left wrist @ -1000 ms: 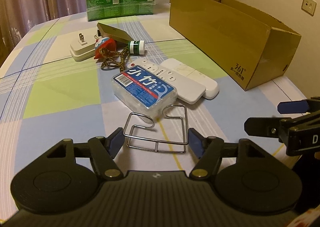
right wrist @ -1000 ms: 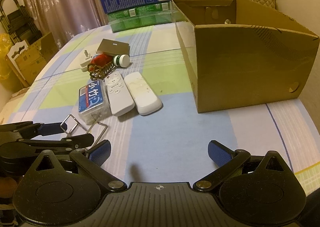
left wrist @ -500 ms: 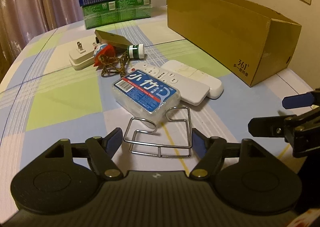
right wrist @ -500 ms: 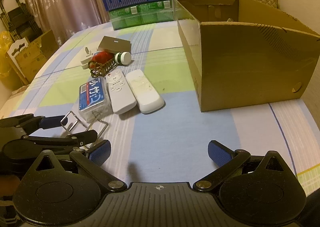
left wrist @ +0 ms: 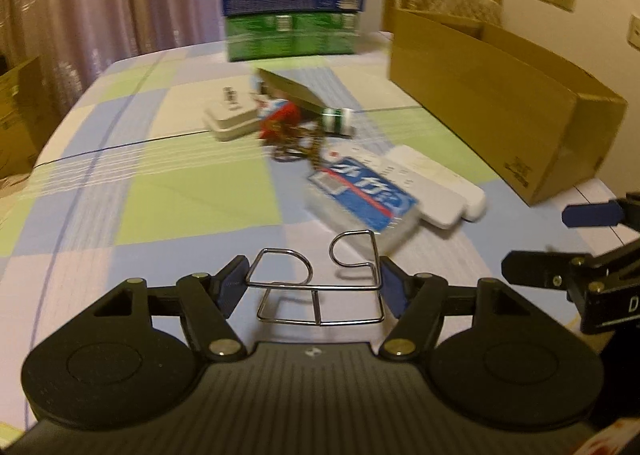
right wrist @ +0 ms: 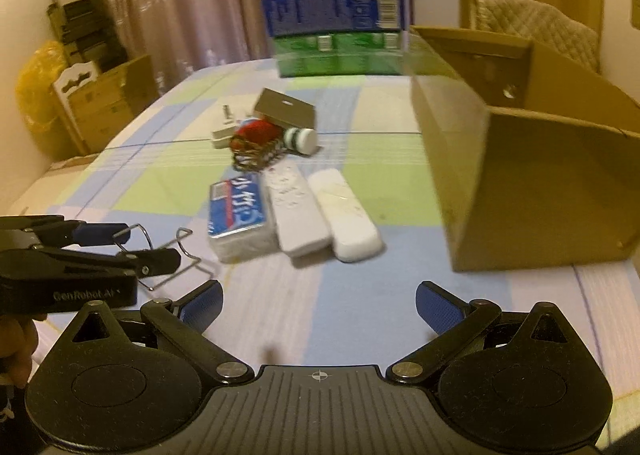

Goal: Organize rigid objects
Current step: 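Grasp the blue floss box with the right tool while the left tool holds the rack, then carry rack and floss box to the cardboard box while the left tool opens, dropping the rack, then lower the floss box into the cardboard box and open the right tool, then move both tools back toward the remotes on the table, then grasp the white button remote with the left tool while the right tool grasps the plain white remote, then lift both remotes and carry them over the cardboard box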

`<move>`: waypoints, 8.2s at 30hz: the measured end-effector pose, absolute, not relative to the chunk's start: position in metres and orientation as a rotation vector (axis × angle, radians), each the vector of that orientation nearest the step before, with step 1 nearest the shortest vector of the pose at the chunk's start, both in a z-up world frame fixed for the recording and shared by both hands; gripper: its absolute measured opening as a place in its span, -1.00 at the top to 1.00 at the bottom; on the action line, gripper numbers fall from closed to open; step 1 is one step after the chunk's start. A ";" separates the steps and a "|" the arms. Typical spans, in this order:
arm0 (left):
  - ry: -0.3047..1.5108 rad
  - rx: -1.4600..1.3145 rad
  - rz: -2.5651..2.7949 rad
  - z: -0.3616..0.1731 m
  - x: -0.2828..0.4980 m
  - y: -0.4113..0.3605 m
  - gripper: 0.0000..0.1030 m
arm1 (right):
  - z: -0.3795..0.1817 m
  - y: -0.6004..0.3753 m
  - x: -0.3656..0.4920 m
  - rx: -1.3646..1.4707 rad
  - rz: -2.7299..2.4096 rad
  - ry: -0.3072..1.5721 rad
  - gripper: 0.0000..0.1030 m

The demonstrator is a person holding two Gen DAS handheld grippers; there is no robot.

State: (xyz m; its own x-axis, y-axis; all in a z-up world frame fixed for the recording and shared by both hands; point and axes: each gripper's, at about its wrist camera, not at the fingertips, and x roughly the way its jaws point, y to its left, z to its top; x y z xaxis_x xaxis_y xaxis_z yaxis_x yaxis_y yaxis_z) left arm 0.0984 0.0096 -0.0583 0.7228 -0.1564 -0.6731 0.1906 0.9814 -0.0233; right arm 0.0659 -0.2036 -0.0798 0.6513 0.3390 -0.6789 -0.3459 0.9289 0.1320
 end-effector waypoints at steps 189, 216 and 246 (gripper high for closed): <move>0.767 -0.060 -0.120 -0.047 0.148 0.038 -0.47 | -0.109 -0.161 0.133 -0.076 0.623 0.771 -0.39; 0.886 0.032 -0.323 -0.082 0.185 -0.049 0.26 | -0.117 -0.191 0.128 -0.296 0.445 0.755 -0.39; 0.861 0.074 -0.324 -0.073 0.143 -0.012 0.16 | -0.118 -0.184 0.126 -0.142 0.411 0.797 0.27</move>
